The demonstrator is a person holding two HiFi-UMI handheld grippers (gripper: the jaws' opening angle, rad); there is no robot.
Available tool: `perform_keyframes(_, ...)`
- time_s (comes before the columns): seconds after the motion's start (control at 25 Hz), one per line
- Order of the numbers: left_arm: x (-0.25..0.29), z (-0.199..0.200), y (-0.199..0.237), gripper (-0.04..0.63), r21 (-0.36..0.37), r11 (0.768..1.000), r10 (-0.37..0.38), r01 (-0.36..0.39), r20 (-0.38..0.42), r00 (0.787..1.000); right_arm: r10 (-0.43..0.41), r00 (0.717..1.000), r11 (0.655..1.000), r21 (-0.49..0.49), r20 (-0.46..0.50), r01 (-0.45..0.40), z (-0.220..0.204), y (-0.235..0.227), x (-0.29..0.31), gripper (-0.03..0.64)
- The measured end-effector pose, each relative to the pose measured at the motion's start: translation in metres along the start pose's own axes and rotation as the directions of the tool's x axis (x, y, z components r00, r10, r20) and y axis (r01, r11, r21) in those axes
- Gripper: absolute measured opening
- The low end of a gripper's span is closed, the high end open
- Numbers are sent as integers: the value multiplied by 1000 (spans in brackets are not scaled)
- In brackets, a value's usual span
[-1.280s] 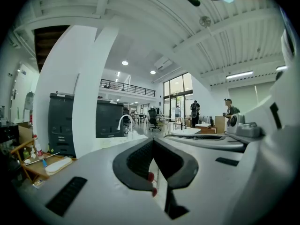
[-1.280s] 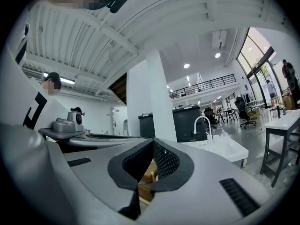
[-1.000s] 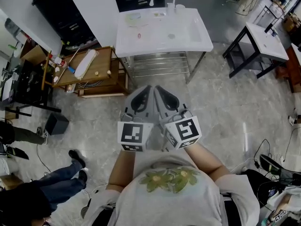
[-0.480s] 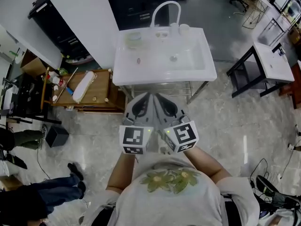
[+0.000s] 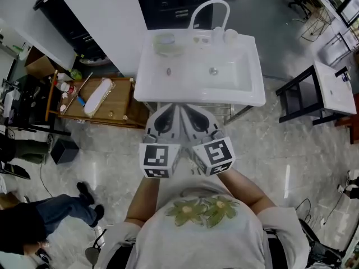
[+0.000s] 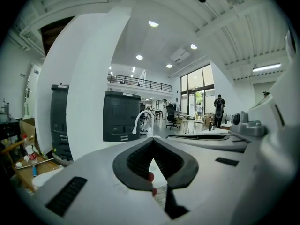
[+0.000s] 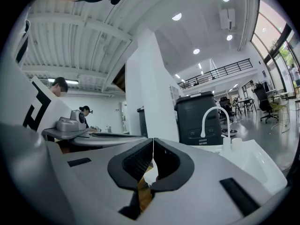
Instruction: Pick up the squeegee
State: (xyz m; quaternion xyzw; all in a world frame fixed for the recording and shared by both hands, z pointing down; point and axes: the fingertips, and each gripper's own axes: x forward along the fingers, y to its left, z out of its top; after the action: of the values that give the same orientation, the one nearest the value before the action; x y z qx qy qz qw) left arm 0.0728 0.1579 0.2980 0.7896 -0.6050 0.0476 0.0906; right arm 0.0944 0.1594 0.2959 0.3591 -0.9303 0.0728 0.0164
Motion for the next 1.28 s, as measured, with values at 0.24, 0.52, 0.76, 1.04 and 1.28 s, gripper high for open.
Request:
perform_keyframes(0.24,25,-6,23,7,-20,1000,8,-8,-16,1000,8,999,1000,4,-40,-8,-10,-13,33,23)
perform_keyframes(0.52,71,-14,65,7,-23,1000,8,-9,-50,999,-16,996,999,32,-89,19,-21,-37,90,23)
perform_keyframes(0.76,113,-16,100,8,-30,999,-22,19,-83,996,-39,989,997,62,-141,48,-34,-61,145,23)
perform_keyframes(1.04,152,-24,141,8,-28,999,-44,40,-127,991,-73,974,990,102,-215,97,-55,-85,197,23)
perform_keyframes(1.28,174,-32,169,8,-38,998,-63,57,-156,986,-123,956,980,118,-265,158,-73,-106,230,25)
